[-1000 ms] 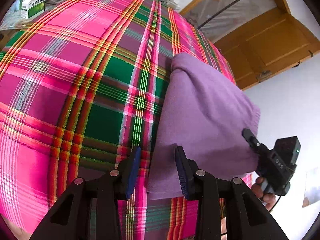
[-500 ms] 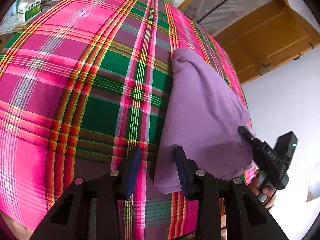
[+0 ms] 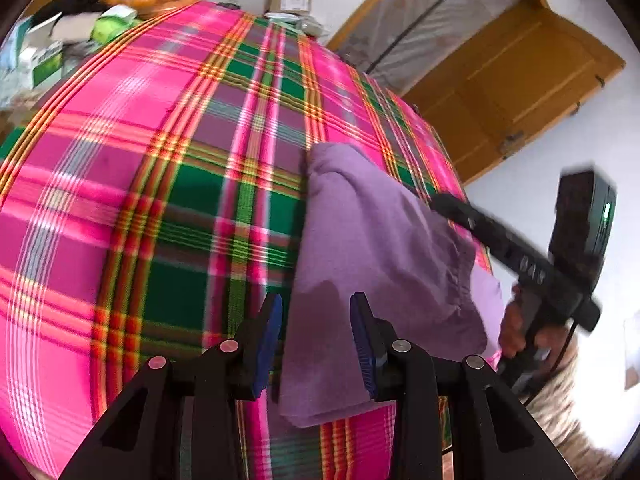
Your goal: Fold clothes
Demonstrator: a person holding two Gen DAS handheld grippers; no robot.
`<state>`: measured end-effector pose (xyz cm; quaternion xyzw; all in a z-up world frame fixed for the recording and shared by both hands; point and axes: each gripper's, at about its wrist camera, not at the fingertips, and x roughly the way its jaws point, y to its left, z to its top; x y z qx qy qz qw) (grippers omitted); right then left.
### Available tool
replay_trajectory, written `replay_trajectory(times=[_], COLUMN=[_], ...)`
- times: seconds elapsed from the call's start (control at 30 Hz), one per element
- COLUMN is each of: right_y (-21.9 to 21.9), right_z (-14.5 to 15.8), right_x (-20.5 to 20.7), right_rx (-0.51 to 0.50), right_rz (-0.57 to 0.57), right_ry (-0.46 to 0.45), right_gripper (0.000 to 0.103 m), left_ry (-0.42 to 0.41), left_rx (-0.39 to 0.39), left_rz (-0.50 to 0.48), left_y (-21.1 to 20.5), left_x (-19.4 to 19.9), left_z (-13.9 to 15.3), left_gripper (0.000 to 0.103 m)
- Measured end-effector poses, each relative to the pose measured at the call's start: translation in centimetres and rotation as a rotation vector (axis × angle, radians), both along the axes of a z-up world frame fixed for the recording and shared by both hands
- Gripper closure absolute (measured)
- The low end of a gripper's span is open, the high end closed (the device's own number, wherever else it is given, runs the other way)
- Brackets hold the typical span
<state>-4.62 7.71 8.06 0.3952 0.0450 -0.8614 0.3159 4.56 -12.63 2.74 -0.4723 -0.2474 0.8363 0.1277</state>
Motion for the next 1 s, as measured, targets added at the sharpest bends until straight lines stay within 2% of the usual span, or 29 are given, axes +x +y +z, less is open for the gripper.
replay_trajectory(times=[0.1, 0.23, 0.37, 0.47, 0.7, 0.8, 1.0], right_y=[-1.3, -5.1, -7.5, -8.1, -8.8, -8.1, -3.1], right_z=[1.1, -0.9, -3.2, -4.2, -5.8, -6.0, -2.4], right_x=[-0.5, -2.1, -3.4, -5.0, -7.6, -8.5, -5.0], right_rx=[-0.002, 0.107, 0.202, 0.259, 0.275, 0.226, 0.123], right_rz=[0.047, 0.164, 0.188, 0.141, 0.078, 0.056, 0.021], right_ry=[0.025, -0.054, -0.068, -0.053, -0.070, -0.094, -0.052], right_gripper=[0.068, 0.069, 0.070, 0.070, 0.073, 0.073, 0.073], left_ry=[0.002, -0.020, -0.035, -0.054, -0.044, -0.046, -0.053], left_rx=[-0.022, -0.026, -0.021, -0.025, -0.011, -0.005, -0.007], left_rz=[-0.025, -0.066, -0.072, -0.071, -0.086, -0.089, -0.101], left_y=[0.9, 2.0, 2.0, 1.8, 1.7, 1.7, 1.6], left_x=[-0.5, -1.2, -1.5, -1.9, -1.7, -1.7, -1.1], left_z=[-0.3, -1.2, -1.9, -2.6, -2.6, -2.7, -2.8], left_gripper=[0.066, 0.067, 0.067, 0.067, 0.067, 0.067, 0.067])
